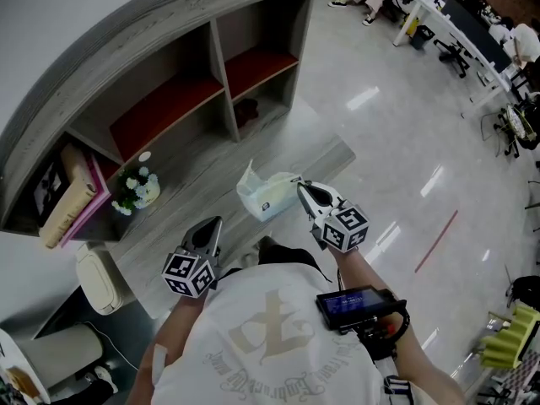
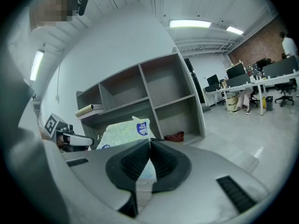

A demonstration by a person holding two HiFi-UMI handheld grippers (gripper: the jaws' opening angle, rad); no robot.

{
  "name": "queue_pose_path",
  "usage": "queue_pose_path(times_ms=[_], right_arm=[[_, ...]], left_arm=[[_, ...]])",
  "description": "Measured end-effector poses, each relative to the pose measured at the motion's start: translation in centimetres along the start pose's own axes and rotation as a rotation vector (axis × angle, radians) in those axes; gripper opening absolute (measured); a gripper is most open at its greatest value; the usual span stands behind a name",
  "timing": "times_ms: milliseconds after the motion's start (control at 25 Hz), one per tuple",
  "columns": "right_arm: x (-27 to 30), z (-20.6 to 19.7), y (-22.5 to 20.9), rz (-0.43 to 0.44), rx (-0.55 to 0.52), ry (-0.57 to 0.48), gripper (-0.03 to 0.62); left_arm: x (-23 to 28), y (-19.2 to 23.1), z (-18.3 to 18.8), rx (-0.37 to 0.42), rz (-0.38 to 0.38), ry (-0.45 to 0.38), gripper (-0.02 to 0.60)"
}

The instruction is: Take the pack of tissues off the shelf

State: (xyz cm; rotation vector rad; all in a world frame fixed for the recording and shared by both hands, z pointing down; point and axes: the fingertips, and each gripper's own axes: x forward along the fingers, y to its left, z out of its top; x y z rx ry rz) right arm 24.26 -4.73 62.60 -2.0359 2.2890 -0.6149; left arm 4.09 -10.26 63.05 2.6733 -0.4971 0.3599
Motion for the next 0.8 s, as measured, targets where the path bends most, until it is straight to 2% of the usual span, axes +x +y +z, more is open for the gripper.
queue_pose_path(times_ms=[800], right_arm=[[0.3,-0.3,1.7,0.022,-0.004,0.001,0.008]], left_arm=[[-1.7,0.3,-0.2,0.008,0.012,-0.001,0.003]])
